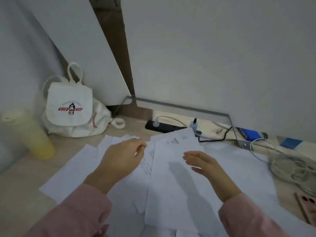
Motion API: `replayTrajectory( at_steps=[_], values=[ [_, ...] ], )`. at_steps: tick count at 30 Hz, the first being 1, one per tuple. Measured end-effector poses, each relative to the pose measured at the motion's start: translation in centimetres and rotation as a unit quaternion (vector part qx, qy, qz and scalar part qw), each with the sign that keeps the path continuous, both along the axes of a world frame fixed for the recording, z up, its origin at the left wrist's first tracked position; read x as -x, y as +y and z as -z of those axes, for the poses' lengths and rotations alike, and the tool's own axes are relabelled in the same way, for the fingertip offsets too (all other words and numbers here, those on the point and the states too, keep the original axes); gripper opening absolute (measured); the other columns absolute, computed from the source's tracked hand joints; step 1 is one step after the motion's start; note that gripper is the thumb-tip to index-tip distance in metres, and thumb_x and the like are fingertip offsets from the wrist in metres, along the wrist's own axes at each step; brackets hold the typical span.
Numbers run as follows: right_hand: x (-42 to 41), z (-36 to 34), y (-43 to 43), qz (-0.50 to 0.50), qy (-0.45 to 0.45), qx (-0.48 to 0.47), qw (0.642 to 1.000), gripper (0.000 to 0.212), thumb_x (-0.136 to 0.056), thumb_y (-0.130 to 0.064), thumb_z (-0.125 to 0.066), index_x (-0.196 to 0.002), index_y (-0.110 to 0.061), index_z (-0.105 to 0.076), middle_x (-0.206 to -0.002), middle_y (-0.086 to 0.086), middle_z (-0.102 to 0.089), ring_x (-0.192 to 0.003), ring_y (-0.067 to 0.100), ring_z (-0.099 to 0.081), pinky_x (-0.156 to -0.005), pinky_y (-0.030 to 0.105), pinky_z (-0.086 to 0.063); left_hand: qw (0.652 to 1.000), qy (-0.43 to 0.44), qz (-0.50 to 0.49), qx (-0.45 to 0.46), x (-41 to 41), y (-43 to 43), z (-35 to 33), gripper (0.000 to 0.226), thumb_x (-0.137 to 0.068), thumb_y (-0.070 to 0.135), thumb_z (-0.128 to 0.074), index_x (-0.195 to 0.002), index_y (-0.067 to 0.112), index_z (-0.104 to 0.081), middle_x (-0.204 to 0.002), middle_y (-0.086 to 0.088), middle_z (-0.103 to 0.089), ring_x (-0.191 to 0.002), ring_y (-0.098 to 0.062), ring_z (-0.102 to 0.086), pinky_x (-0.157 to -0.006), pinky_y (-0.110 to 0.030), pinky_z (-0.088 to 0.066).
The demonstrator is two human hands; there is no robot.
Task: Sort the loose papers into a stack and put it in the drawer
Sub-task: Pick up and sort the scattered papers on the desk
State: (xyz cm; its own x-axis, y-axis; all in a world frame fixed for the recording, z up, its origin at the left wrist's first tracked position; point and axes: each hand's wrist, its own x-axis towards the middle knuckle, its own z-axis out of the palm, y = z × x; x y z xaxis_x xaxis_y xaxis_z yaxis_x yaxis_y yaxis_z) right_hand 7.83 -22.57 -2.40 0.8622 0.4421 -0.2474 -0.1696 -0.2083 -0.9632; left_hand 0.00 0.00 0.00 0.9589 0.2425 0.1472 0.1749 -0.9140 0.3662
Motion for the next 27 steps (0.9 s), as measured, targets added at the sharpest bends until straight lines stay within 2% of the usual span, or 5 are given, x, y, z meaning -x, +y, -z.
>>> replayTrajectory(
  at_steps=[6,11,14,18,27],
  values=[
    [5.4,10.2,0.6,-0.088,-0.132,0.203,0.966,0.044,-0.085,-0.039,-0.061,-0.125,-0.027,-0.049,-0.133,-0.007,-0.047,-0.124,0.01,-0.043,-0.098,0.019,-0.032,0.996,0.087,0.023,0.015,5.5,-0.3,9.7,0.036,-0.098,0.034,-0.037,-0.132,0.027,-0.046,-0.137,0.013,-0.048,-0.123,-0.005,-0.046,-0.096,-0.02,-0.035],
    [8.7,15.5,1.0,-0.138,-0.335,0.408,0.838,0.087,-0.074,-0.072,-0.042,-0.144,-0.022,-0.027,-0.154,0.004,-0.023,-0.142,0.02,-0.024,-0.113,0.029,-0.022,0.982,0.179,0.06,-0.005,7.9,-1.4,16.0,0.086,-0.077,0.07,-0.02,-0.149,0.024,-0.014,-0.159,0.007,-0.006,-0.145,-0.007,-0.009,-0.115,-0.022,-0.009],
    [9.5,16.6,0.6,-0.13,-0.416,0.432,0.79,0.065,-0.074,-0.065,-0.04,-0.121,-0.021,-0.052,-0.12,0.004,-0.064,-0.108,0.021,-0.064,-0.084,0.026,-0.053,0.978,0.193,0.068,-0.025,8.4,-2.2,17.0,0.112,-0.051,0.074,0.0,-0.149,0.023,-0.011,-0.159,0.005,-0.003,-0.145,-0.009,-0.007,-0.115,-0.024,-0.009],
    [8.9,15.8,0.7,-0.142,-0.491,0.414,0.754,0.07,-0.063,-0.071,-0.037,-0.11,-0.022,-0.052,-0.095,-0.002,-0.072,-0.079,0.014,-0.071,-0.059,0.018,-0.055,0.984,0.155,0.088,-0.031,6.5,-1.0,16.4,0.06,-0.086,0.051,-0.032,-0.139,0.023,-0.034,-0.145,0.007,-0.031,-0.13,-0.009,-0.033,-0.098,-0.021,-0.033],
    [7.3,14.9,0.2,-0.138,-0.451,0.333,0.817,0.031,-0.073,-0.036,-0.045,-0.103,-0.04,-0.05,-0.094,-0.022,-0.071,-0.081,-0.007,-0.066,-0.061,0.005,-0.047,0.985,0.162,-0.059,0.023,-2.3,4.1,16.9,0.076,-0.089,0.056,-0.043,-0.148,0.018,-0.014,-0.159,-0.004,-0.008,-0.146,-0.021,-0.009,-0.116,-0.038,-0.017]
  ],
)
